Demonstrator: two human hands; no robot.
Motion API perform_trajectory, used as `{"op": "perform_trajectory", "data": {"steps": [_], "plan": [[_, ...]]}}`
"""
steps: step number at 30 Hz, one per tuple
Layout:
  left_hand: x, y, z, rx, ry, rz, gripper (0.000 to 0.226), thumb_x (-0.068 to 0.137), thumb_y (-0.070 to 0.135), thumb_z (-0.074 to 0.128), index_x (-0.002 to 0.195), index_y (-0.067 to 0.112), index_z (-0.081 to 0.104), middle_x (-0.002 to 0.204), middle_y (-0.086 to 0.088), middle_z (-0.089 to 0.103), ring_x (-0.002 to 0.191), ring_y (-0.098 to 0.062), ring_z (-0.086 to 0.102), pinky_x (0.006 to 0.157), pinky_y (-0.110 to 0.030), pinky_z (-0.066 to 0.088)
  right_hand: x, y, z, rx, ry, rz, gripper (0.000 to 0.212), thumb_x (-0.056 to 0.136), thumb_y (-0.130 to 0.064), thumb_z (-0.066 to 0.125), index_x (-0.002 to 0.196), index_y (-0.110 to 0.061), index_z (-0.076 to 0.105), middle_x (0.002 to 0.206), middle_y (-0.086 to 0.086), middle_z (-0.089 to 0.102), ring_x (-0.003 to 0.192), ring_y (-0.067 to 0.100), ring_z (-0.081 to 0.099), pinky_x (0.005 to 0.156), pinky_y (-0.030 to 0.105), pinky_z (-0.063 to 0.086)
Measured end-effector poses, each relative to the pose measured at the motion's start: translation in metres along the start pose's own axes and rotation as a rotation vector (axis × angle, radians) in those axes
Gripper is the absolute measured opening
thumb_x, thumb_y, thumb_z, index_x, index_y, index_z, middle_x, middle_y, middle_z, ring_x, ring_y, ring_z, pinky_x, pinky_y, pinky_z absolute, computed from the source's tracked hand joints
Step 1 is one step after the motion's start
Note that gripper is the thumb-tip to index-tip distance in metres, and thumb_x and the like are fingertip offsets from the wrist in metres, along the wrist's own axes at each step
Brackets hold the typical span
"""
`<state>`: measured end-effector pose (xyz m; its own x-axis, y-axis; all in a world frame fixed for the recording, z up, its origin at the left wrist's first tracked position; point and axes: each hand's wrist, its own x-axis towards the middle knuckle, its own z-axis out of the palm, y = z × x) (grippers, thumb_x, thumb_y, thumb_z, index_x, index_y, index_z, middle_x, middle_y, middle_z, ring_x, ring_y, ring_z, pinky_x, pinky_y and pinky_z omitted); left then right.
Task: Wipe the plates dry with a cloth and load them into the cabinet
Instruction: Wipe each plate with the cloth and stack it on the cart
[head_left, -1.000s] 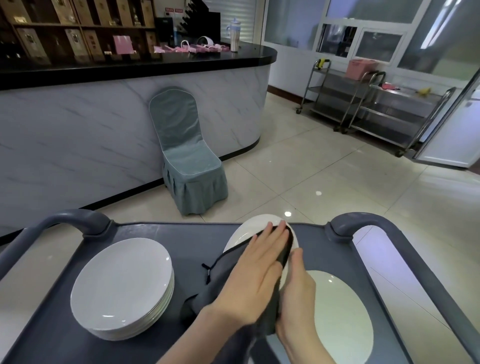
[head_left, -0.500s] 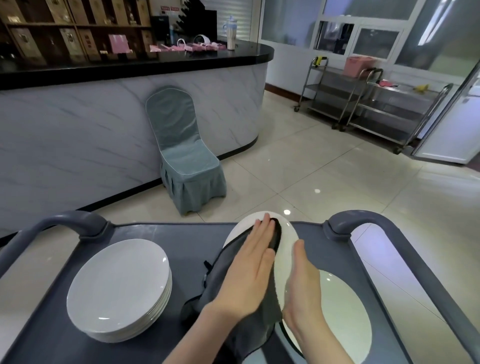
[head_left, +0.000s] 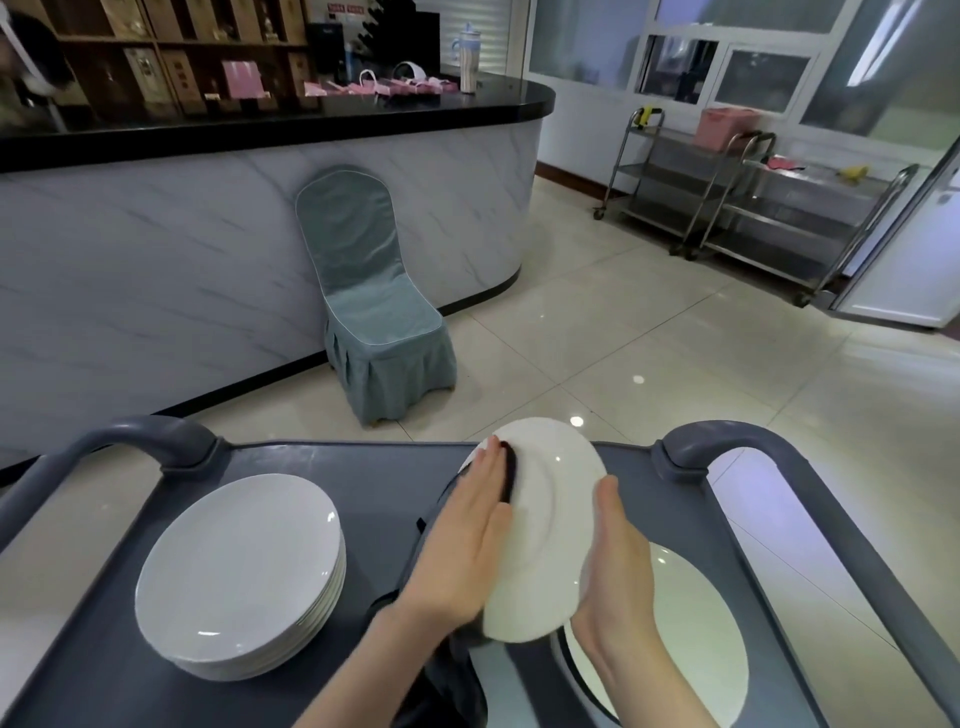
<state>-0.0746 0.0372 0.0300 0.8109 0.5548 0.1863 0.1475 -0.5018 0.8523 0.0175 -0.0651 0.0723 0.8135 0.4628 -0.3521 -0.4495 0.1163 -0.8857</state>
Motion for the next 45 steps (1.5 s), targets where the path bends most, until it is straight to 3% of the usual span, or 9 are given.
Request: {"op": "perform_trajectory", "data": {"steps": [7, 12, 17, 25, 32, 36, 39, 42, 45], "plan": [[-0.036, 0.012, 0.023, 0.088, -0.064, 0.182, 0.056, 0.101, 0.029, 0.031, 0.151, 0.038, 0.008, 0.16, 0.03, 0.004, 0.149, 0.002, 0.006, 0.121, -0.02, 0.007, 0.012, -0.013, 0.003, 0.002, 0.055, -0.012, 0.046, 0.098, -0.049, 0.051, 0.077, -0.019, 0.079, 0.079, -0.001, 0.078, 0.066, 0.012, 0.074, 0.048, 0.022, 0.052], [0.002, 0.014, 0.0, -0.09, -0.074, 0.029, 0.053, 0.107, 0.025, 0.029, 0.152, 0.03, 0.003, 0.163, 0.018, 0.003, 0.148, 0.006, 0.001, 0.124, -0.032, 0.008, 0.003, -0.004, 0.006, -0.047, 0.013, -0.002, 0.046, 0.099, -0.047, 0.05, 0.074, -0.018, 0.077, 0.07, -0.004, 0.075, 0.058, 0.01, 0.071, 0.043, 0.018, 0.049], [-0.023, 0.001, 0.003, -0.024, -0.028, 0.006, 0.059, 0.101, 0.026, 0.028, 0.151, 0.041, 0.002, 0.161, 0.03, -0.002, 0.148, 0.006, -0.002, 0.125, -0.04, 0.005, 0.006, -0.022, 0.013, -0.038, -0.006, -0.05, 0.045, 0.097, -0.048, 0.053, 0.063, -0.028, 0.076, 0.067, -0.008, 0.072, 0.056, 0.007, 0.068, 0.044, 0.019, 0.049], [-0.025, 0.019, 0.005, -0.149, -0.019, 0.053, 0.062, 0.098, 0.033, 0.03, 0.151, 0.043, 0.0, 0.16, 0.032, -0.002, 0.149, 0.004, -0.001, 0.122, -0.029, 0.004, -0.012, -0.007, 0.024, -0.188, -0.064, -0.043, 0.046, 0.097, -0.047, 0.052, 0.065, -0.026, 0.077, 0.066, -0.001, 0.074, 0.054, 0.011, 0.069, 0.042, 0.019, 0.047], [-0.035, -0.048, -0.024, -0.059, -0.092, -0.181, 0.057, 0.104, 0.041, 0.034, 0.153, 0.046, 0.007, 0.158, 0.034, 0.011, 0.146, 0.011, 0.009, 0.12, -0.02, 0.012, -0.003, 0.002, 0.034, -0.435, -0.057, -0.126, 0.06, 0.096, -0.041, 0.058, 0.041, -0.024, 0.039, 0.046, -0.011, 0.036, 0.056, 0.017, 0.036, 0.057, 0.03, 0.03], [-0.044, -0.067, -0.053, -0.036, 0.047, -0.32, 0.028, 0.102, 0.024, 0.052, 0.126, 0.03, 0.066, 0.128, 0.017, 0.064, 0.126, 0.0, 0.053, 0.109, -0.023, 0.04, 0.0, 0.014, 0.036, -0.592, -0.076, -0.256, 0.058, 0.098, -0.04, 0.054, 0.047, -0.026, 0.033, 0.042, -0.012, 0.034, 0.055, 0.013, 0.03, 0.056, 0.032, 0.025], [-0.04, -0.055, -0.077, -0.325, 0.251, -0.433, 0.021, 0.101, 0.023, 0.053, 0.115, 0.031, 0.066, 0.109, 0.008, 0.074, 0.096, 0.0, 0.069, 0.084, -0.02, 0.055, -0.003, 0.024, 0.045, -0.817, -0.202, -0.446, 0.054, 0.1, -0.036, 0.051, 0.05, -0.03, 0.032, 0.044, -0.014, 0.041, 0.046, 0.006, 0.037, 0.051, 0.027, 0.028], [-0.038, -0.039, -0.096, -0.737, 0.307, -0.483, 0.025, 0.102, 0.031, 0.05, 0.125, 0.032, 0.06, 0.109, 0.0, 0.074, 0.096, -0.021, 0.073, 0.074, -0.033, 0.06, -0.009, 0.036, 0.059, -1.062, -0.416, -0.788, 0.043, 0.102, -0.031, 0.049, 0.06, -0.033, 0.049, 0.05, -0.021, 0.051, 0.051, -0.004, 0.051, 0.051, 0.008, 0.034], [-0.045, -0.03, -0.112, -0.855, 0.338, -0.479, 0.026, 0.099, 0.039, 0.057, 0.122, 0.03, 0.065, 0.105, -0.005, 0.074, 0.095, -0.03, 0.073, 0.069, -0.038, 0.06, -0.019, 0.054, 0.07, -1.243, -0.577, -1.102, 0.027, 0.099, -0.03, 0.054, 0.108, -0.015, 0.074, 0.09, -0.01, 0.075, 0.079, 0.005, 0.068, 0.068, 0.017, 0.053]]}}
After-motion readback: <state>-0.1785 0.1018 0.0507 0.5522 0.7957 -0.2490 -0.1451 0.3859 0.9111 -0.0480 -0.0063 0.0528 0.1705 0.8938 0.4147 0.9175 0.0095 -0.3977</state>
